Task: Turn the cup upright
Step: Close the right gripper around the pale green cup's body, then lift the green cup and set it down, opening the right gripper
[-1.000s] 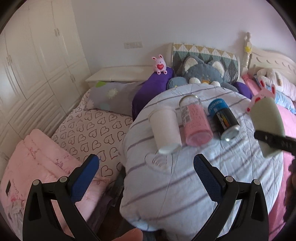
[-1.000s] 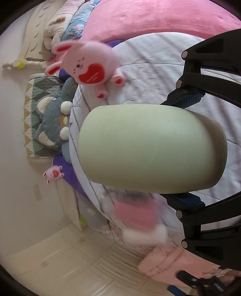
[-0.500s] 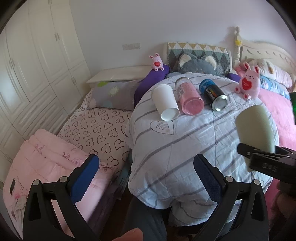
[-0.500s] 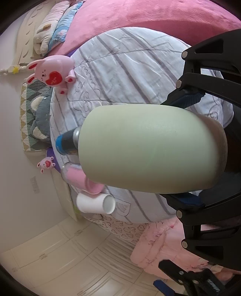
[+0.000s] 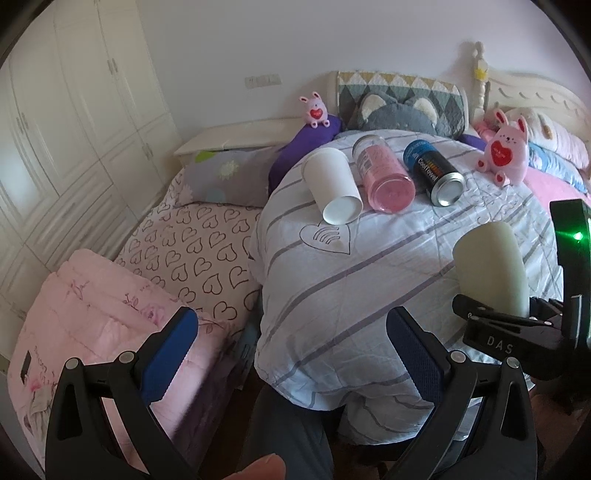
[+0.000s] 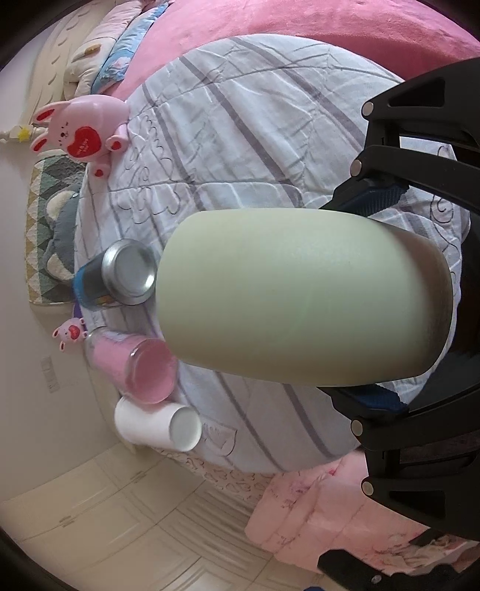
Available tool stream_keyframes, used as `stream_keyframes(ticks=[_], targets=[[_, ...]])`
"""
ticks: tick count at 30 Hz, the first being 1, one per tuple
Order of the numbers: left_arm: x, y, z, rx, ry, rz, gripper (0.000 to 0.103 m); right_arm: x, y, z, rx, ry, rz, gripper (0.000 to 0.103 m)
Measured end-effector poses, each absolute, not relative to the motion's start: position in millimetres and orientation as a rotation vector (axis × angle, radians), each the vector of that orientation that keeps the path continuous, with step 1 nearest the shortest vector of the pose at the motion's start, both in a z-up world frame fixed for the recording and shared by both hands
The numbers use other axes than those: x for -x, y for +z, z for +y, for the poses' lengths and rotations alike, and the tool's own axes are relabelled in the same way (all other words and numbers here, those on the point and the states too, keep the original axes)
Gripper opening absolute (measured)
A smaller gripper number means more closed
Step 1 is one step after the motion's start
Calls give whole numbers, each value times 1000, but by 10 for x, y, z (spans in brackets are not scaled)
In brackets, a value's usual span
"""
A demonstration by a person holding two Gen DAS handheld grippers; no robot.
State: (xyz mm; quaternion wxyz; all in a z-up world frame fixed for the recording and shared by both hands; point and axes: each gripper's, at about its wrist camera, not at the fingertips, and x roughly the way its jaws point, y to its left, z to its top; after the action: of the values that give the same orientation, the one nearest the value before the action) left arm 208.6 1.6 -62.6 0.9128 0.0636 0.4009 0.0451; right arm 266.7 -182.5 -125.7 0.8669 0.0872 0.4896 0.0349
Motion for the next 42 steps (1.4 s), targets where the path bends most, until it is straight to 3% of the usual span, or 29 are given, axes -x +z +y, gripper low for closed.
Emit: stream_keyframes(ticks=[11, 29, 42], targets=[[-2087, -646, 27, -133, 98, 836, 103, -2636, -1334, -1713, -101, 32, 1019, 81], [-1748, -367, -249, -142, 66, 790, 103, -1791, -492, -2231, -189, 35, 745, 85], [-1620, -392, -834, -151, 10, 826, 103, -1453, -623, -2733, -210, -42, 730, 85]])
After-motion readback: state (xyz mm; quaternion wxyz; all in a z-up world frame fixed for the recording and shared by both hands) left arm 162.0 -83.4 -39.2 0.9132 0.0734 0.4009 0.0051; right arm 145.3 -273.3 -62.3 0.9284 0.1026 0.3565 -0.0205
